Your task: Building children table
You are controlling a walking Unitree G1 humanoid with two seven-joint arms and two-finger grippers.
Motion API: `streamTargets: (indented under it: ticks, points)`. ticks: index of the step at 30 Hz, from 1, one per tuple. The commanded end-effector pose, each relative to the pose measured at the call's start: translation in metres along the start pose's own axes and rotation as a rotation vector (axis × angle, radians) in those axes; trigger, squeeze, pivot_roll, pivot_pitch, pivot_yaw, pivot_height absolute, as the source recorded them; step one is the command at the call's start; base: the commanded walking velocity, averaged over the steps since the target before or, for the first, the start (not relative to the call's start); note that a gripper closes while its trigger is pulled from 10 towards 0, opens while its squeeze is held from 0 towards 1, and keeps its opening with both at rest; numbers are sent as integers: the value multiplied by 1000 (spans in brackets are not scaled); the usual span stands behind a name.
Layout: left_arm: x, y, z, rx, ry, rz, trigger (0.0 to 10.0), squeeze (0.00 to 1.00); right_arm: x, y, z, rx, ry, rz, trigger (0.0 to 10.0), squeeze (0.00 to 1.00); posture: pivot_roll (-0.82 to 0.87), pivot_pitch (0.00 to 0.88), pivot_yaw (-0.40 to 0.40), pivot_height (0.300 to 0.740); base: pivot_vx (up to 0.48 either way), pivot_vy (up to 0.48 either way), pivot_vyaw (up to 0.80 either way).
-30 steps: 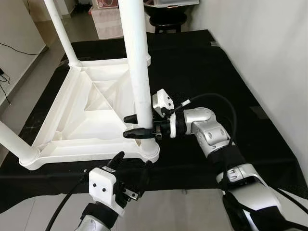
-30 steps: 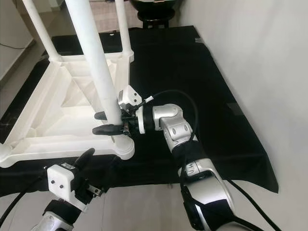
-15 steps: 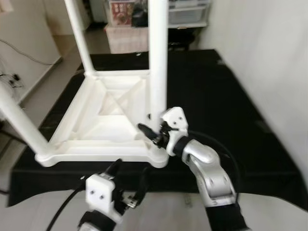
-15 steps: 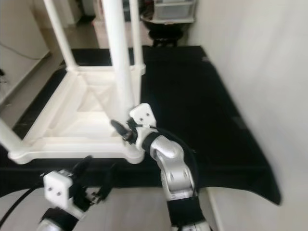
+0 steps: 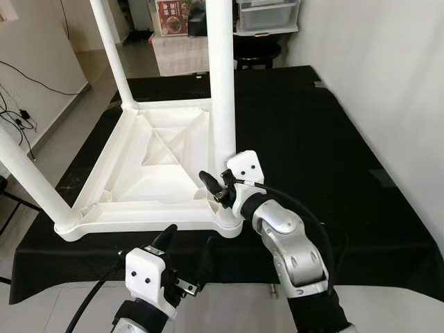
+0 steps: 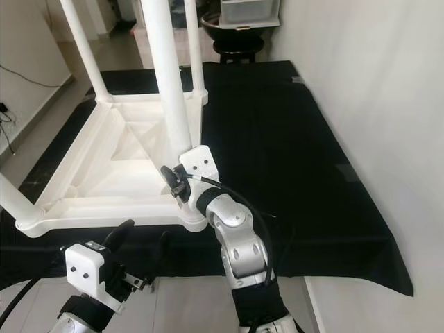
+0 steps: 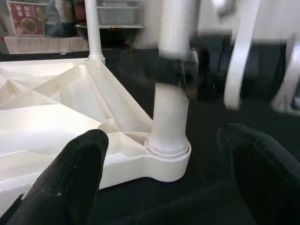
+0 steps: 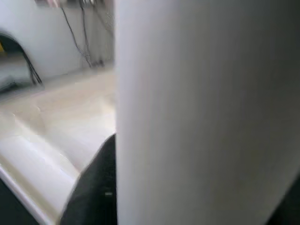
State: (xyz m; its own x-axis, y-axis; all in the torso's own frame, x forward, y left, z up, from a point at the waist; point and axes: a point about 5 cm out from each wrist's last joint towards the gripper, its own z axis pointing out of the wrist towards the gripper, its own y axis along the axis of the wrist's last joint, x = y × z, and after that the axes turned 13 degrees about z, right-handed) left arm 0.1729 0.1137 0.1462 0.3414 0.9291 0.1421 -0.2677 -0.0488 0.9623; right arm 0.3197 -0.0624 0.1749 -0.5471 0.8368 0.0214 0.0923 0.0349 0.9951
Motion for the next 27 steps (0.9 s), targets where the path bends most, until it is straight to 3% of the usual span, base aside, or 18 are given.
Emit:
streamTargets:
  ticks: [1,2,4,6,7,8,13,19,20,27]
  points:
    - [0,-3,-1,17,-1,9,10000,0,-22,-23,-1,118,-6,26,10000,1000,29,137,21,740,0,0,0]
    - [0,-2,-1,17,0,10,10000,0,-30,-12,5,101,192,-26,10000,616,28,137,27,740,0,0,0]
    - [0,-2,-1,17,0,10,10000,0,-30,-12,5,101,192,-26,10000,616,28,137,27,740,0,0,0]
    - [-1,-2,0,16,2,11,10000,0,-41,2,7,91,393,-93,10000,616,28,137,27,740,0,0,0]
    - [-1,-2,0,16,2,11,10000,0,-41,2,7,91,393,-93,10000,616,28,137,27,740,0,0,0]
    - [-1,-2,0,19,5,15,10000,0,-41,4,8,123,494,-115,10000,0,41,137,27,740,0,0,0]
    - [-2,-2,-1,22,14,24,10000,0,-37,13,13,150,662,-121,10000,0,49,136,26,740,0,0,0]
    - [-2,-2,-1,23,19,27,10000,0,-36,21,17,153,720,-92,9569,0,55,133,25,740,0,0,0]
    - [-2,-2,-1,23,19,27,10000,0,-38,23,19,150,738,-75,0,0,54,133,26,740,0,0,0]
    - [-3,-2,-1,23,18,25,10000,0,-44,23,20,145,787,-59,0,0,36,129,24,740,0,0,0]
